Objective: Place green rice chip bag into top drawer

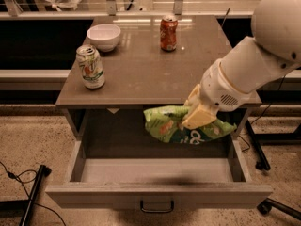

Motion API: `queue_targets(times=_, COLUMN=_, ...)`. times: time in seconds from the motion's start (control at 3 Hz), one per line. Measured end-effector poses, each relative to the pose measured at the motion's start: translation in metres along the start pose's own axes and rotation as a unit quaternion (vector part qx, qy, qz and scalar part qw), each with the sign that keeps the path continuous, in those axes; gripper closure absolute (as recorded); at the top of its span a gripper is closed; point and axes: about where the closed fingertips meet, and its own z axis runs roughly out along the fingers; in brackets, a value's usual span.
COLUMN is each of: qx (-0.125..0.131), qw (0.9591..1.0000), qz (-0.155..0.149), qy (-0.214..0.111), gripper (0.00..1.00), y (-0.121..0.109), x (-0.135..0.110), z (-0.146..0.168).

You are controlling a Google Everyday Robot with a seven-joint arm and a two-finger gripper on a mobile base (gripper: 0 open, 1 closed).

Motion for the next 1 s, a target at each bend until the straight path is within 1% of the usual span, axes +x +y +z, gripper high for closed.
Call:
queue_targets(times=0.33, qx=-0.006, qw=1.0, qz=0.001, qy=0.006, gripper=1.0, y=0.005, x=0.004, z=0.005)
queue_targets(times=0.67, qx=-0.002, qw=0.9997, qz=0.015, qy=-0.017, gripper=1.0, y=-0.001, x=0.011, z=0.025)
queue_targets(times=1.0, qx=0.0, qw=0.9979, qz=0.041, qy=-0.05, gripper=1.0, y=-0.001, x=0.028, z=0.067)
